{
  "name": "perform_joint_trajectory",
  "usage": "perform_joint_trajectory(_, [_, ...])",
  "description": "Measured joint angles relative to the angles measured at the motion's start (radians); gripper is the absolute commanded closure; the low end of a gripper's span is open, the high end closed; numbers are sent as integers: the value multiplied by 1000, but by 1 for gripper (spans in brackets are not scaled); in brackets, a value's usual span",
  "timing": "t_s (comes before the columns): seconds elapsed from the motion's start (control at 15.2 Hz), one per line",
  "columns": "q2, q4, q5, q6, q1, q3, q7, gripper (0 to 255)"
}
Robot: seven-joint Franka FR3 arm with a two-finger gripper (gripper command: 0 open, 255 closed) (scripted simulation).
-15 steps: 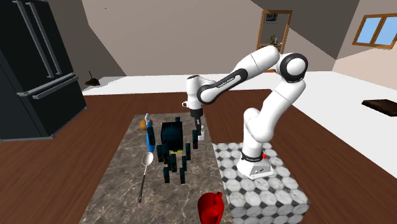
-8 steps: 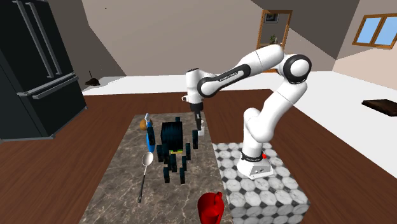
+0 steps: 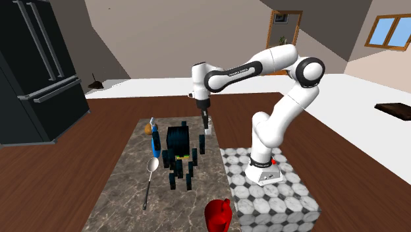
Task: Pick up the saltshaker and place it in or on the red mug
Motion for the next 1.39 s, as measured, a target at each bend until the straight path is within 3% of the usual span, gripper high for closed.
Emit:
perform_joint_trajectory(0.59, [-24, 94, 14, -118, 7, 23, 18, 255])
perform_joint_trajectory(1.39, [-77, 56, 198, -115, 131, 270, 297, 255])
